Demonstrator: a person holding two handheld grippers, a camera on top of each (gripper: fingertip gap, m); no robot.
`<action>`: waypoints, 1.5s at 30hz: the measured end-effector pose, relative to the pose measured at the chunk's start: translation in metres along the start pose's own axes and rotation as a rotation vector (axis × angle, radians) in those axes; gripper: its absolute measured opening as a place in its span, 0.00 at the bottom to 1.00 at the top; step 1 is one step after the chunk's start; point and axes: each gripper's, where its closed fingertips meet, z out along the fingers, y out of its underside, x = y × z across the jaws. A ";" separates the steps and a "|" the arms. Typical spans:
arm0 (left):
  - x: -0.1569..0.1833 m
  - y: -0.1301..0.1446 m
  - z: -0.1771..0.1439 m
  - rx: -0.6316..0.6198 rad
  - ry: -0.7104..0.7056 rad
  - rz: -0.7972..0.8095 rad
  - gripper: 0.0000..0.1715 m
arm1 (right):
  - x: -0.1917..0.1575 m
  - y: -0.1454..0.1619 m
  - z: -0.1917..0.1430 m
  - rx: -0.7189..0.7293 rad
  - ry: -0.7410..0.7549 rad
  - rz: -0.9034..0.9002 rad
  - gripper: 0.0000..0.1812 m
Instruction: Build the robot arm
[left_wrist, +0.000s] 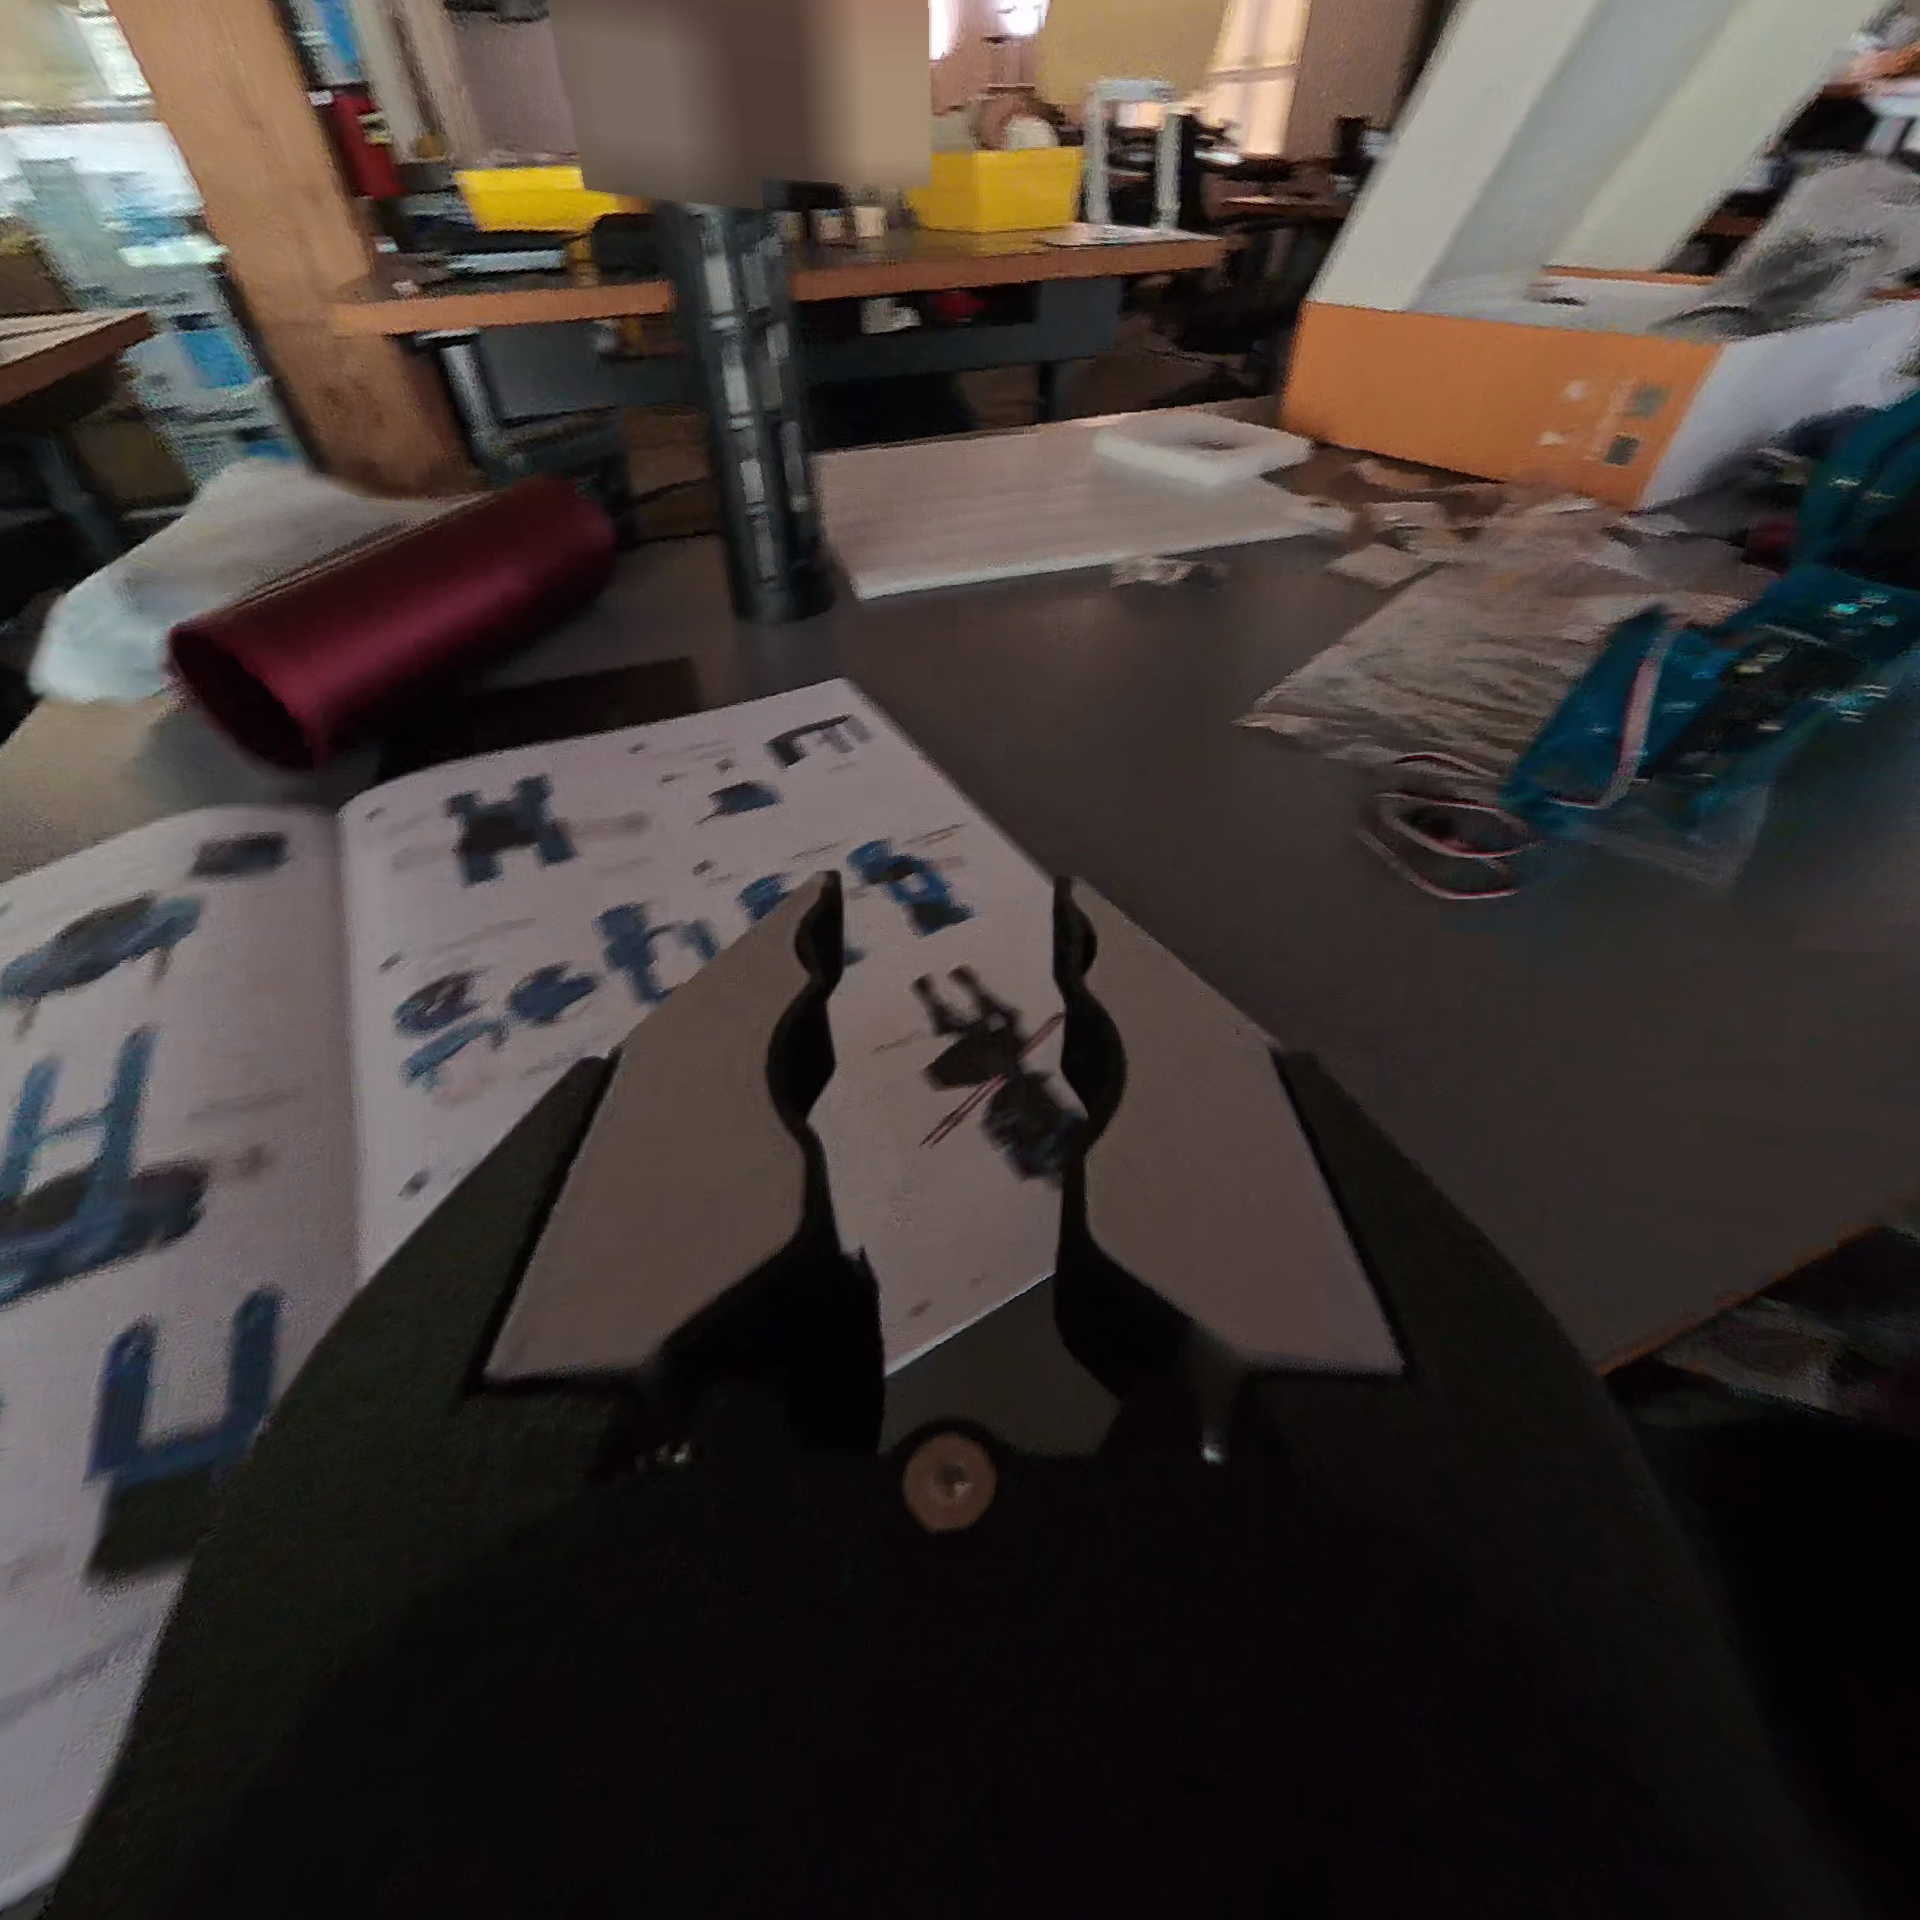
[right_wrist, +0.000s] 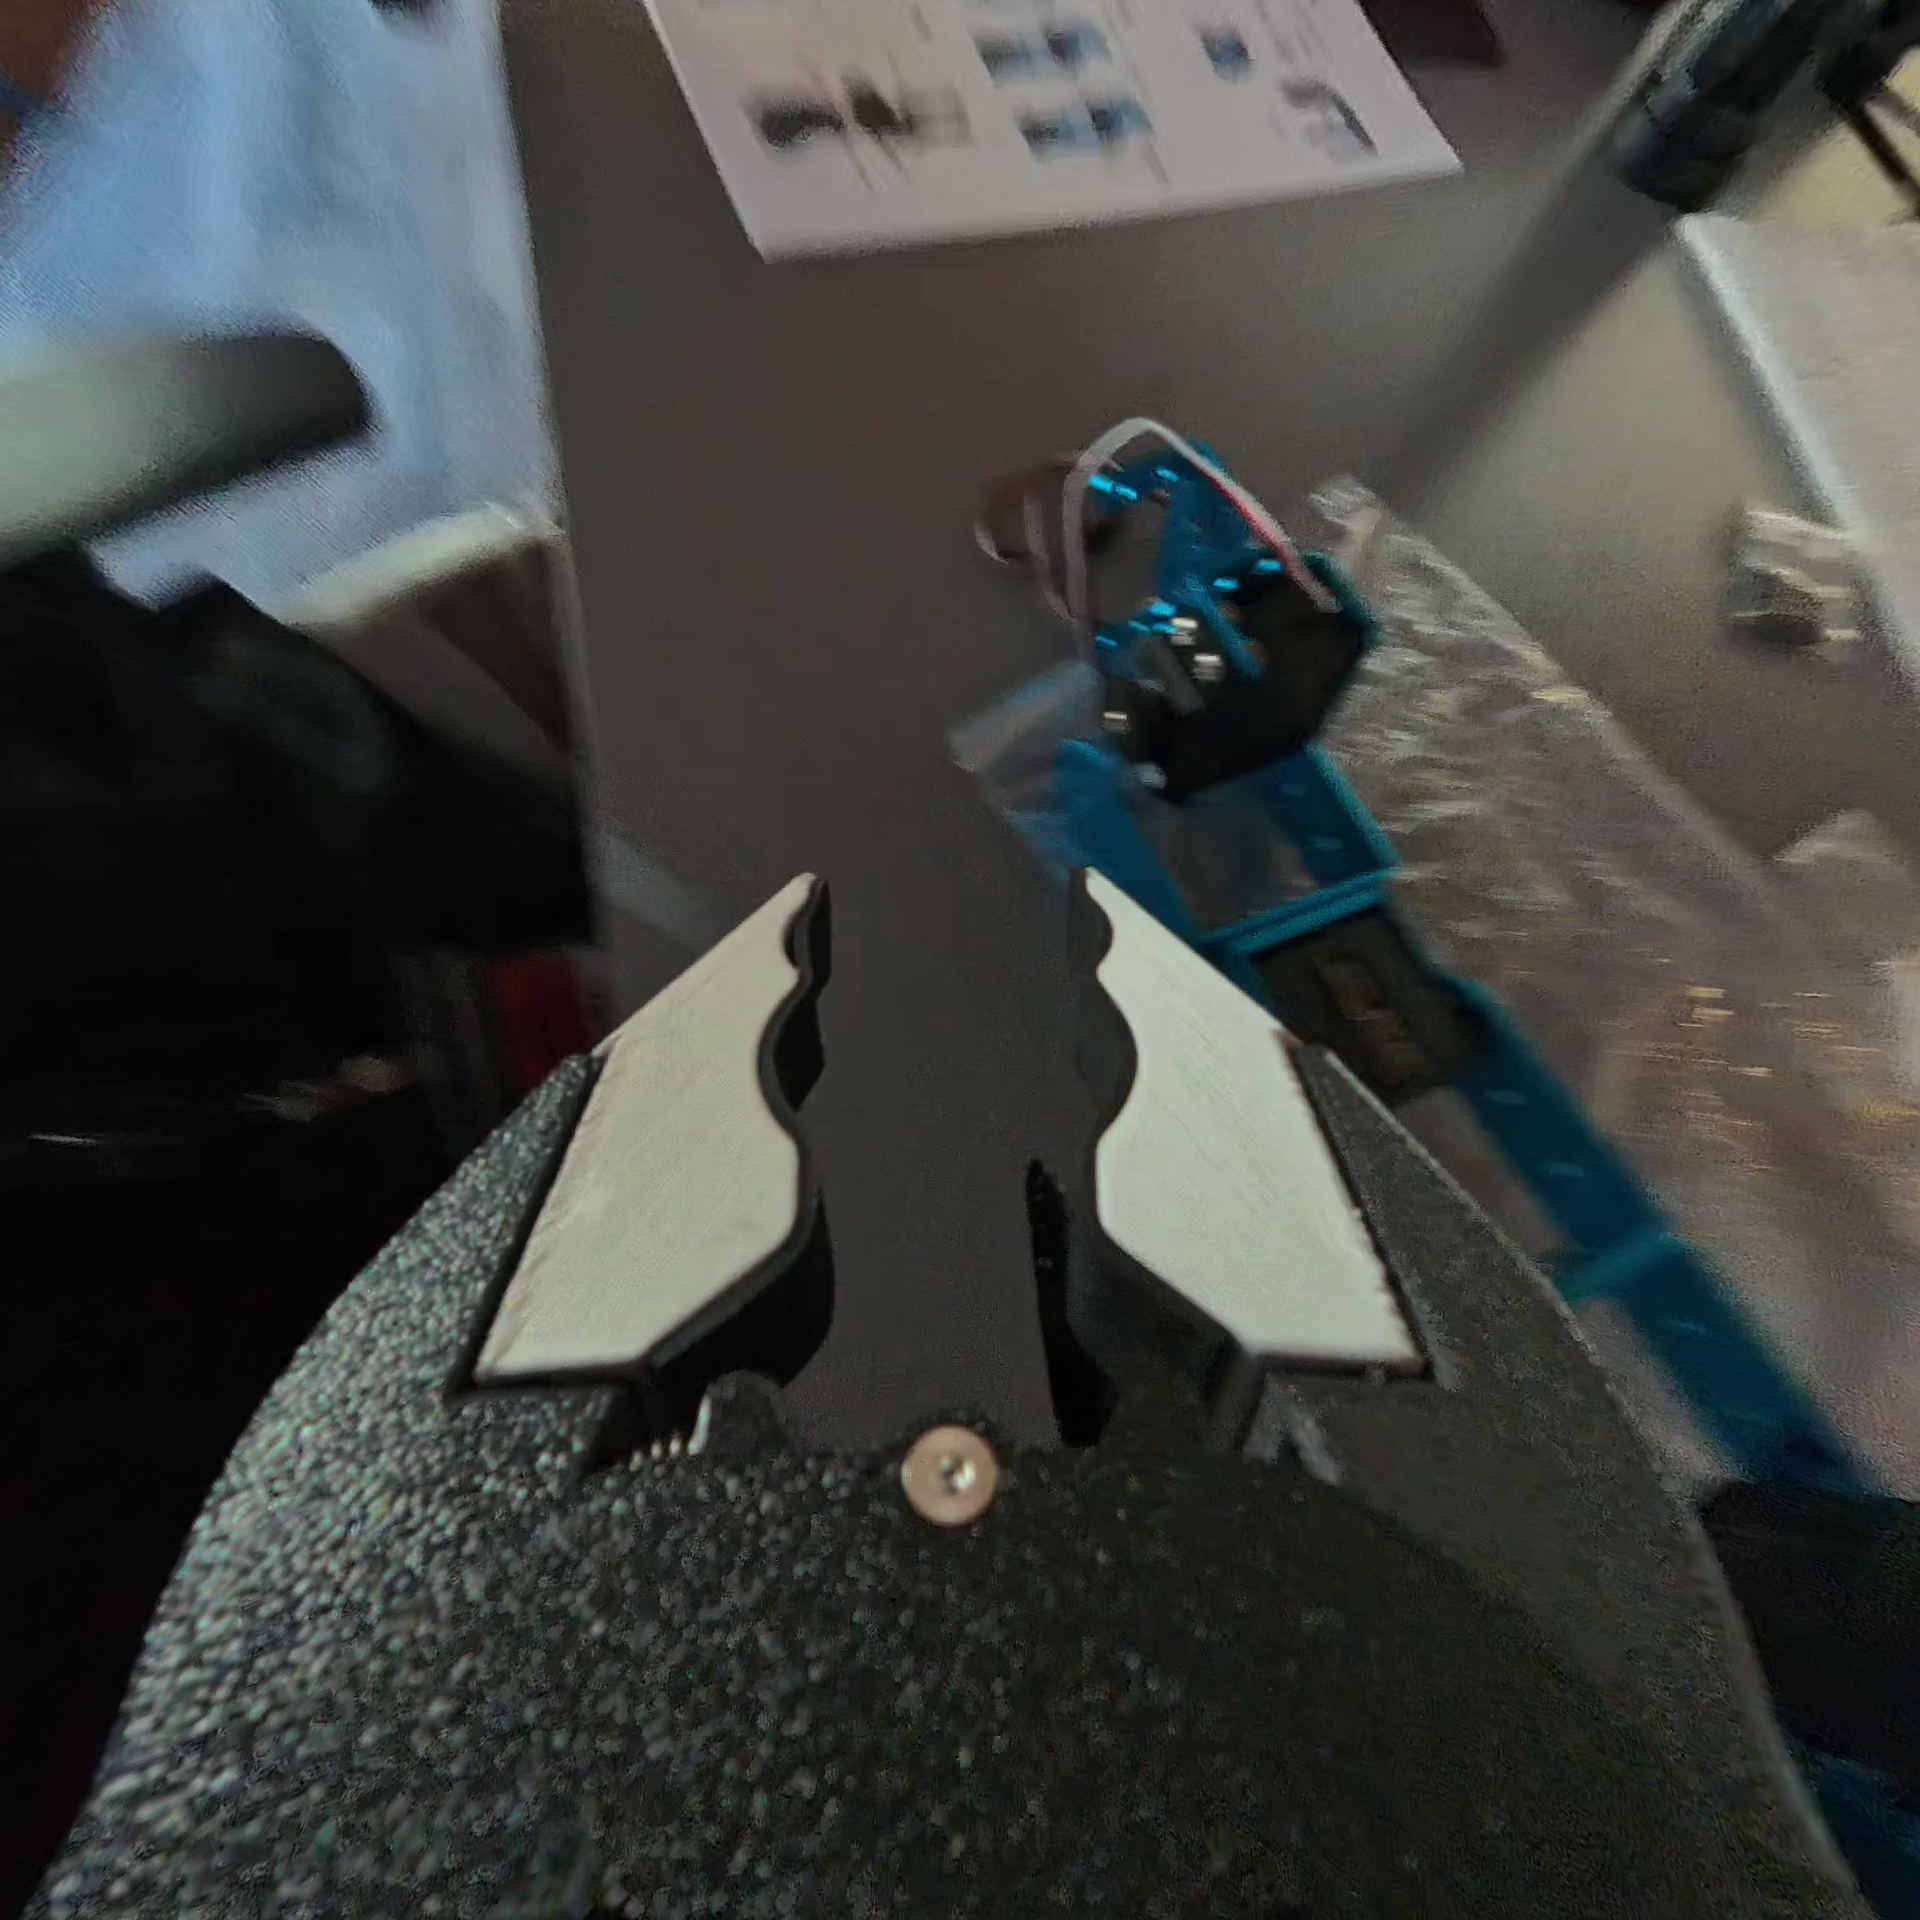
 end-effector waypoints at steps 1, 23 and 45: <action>0.018 -0.009 0.008 -0.008 0.062 0.038 0.25 | 0.015 0.001 0.005 -0.066 0.042 -0.042 0.25; 0.206 -0.021 0.124 -0.202 1.002 0.293 0.34 | 0.026 0.030 0.022 -0.619 -0.485 -0.152 0.00; 0.211 0.017 0.134 -0.429 1.007 0.323 0.05 | 0.043 0.015 0.022 -0.590 -0.523 -0.272 0.00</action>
